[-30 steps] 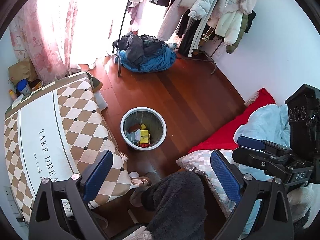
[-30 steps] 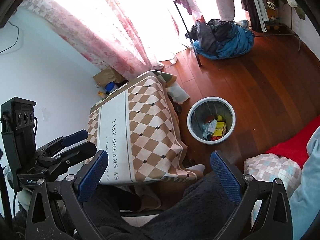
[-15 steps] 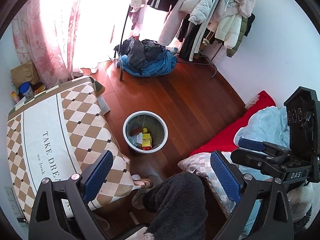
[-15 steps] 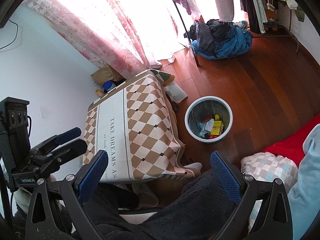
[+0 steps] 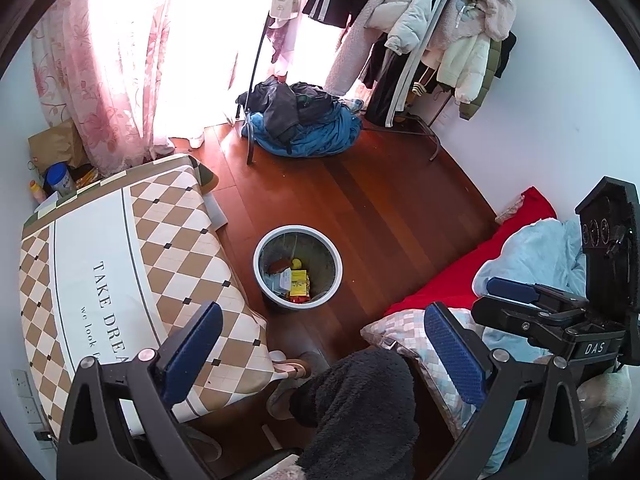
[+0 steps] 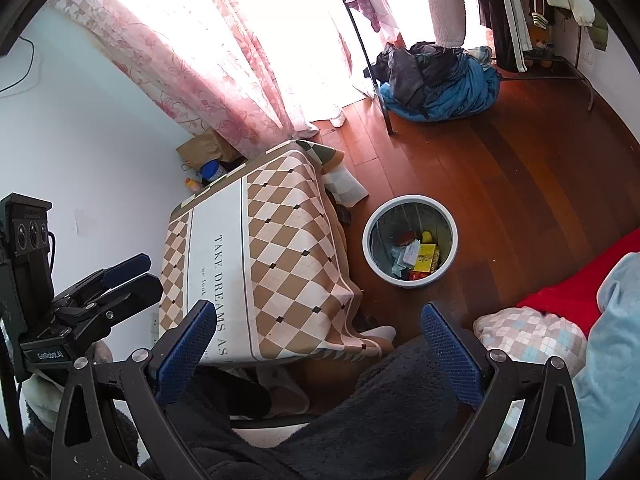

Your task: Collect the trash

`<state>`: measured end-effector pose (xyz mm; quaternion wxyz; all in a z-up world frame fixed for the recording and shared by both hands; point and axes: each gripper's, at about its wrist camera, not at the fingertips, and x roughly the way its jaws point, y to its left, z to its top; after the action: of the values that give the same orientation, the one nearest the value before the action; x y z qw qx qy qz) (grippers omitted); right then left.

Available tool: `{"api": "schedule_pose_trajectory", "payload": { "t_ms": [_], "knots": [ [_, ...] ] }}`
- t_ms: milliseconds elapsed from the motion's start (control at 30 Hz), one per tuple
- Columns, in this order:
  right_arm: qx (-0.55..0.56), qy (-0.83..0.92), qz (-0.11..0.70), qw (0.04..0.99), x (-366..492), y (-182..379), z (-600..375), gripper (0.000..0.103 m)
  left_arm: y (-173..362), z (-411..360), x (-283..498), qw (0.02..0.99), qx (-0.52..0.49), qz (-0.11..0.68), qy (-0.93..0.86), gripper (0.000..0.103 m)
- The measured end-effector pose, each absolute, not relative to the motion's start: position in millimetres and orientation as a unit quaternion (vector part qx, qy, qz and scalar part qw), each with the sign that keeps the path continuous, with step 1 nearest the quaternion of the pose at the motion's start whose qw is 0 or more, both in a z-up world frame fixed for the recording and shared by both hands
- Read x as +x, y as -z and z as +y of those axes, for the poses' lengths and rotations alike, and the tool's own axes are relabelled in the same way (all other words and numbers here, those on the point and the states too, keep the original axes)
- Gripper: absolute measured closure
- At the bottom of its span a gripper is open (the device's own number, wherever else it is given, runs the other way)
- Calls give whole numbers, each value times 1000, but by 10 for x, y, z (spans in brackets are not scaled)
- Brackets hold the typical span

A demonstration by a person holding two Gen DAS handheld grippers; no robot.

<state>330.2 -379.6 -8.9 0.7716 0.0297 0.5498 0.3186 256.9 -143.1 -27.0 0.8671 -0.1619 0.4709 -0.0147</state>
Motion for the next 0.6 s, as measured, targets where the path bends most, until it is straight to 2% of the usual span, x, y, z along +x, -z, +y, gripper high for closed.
{"api": "schedule_pose_trajectory", "payload": {
  "t_ms": [600],
  "knots": [
    [26,-319,551,771,3304,78,-3786,0,312,-1418,2520,864,-156,477,19,0]
  ]
}}
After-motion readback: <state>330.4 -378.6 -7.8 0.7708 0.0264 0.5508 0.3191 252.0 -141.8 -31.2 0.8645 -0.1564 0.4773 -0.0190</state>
